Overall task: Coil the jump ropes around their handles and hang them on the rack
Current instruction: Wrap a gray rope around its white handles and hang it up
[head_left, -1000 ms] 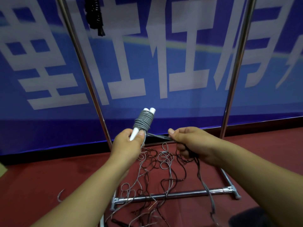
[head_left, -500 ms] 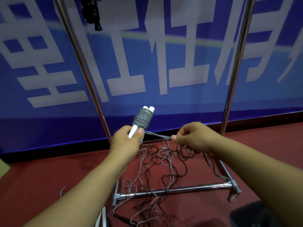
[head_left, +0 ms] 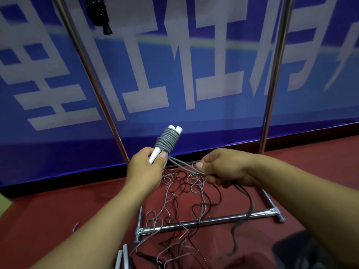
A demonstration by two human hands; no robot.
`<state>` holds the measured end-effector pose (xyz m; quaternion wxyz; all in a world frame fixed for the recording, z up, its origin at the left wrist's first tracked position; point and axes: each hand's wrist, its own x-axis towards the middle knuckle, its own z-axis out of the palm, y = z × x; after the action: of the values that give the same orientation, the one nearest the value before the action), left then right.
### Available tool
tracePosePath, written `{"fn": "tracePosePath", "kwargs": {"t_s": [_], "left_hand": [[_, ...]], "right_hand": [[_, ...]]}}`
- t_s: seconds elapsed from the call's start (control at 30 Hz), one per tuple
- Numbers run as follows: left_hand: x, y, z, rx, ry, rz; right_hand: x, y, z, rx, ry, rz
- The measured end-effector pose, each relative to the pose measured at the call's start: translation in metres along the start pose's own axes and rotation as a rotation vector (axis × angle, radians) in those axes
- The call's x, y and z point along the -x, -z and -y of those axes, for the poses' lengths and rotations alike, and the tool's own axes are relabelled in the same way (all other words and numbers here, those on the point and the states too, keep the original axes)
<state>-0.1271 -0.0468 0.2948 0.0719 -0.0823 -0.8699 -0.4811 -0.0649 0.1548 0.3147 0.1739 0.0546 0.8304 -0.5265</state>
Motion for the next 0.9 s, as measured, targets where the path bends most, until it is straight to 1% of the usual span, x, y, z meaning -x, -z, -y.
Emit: {"fn": "tracePosePath", "kwargs": {"t_s": [0.07,0.13,0.27,0.57,0.8,0.9], "left_hand": [[-0.001,0.000,0.001,-0.041,-0.018,0.000],[0.000,0.001,0.001,-0.083,-0.036,0.001],[-0.001,0.002,0.002,-0.144,-0.059,0.025],[-0.001,0.002,0.004,-0.302,-0.099,0.102],[-0.002,-0.004,0.001,-0.328,-0.079,0.117],[-0.001,-0.007,0.000,-0.362,-0.076,0.147]], "right_hand": [[0.002,-0.003,0.003,-0.025,0.055,0.050],[0.004,-0.005,0.005,-0.037,0.099,0.060],[0.011,-0.006,0.008,0.053,0.171,0.000],[0.029,-0.018,0.012,0.205,0.199,-0.164],[0.037,-0.020,0.014,0.211,0.264,-0.209],[0.040,-0.018,0.010,0.150,0.229,-0.228]]}}
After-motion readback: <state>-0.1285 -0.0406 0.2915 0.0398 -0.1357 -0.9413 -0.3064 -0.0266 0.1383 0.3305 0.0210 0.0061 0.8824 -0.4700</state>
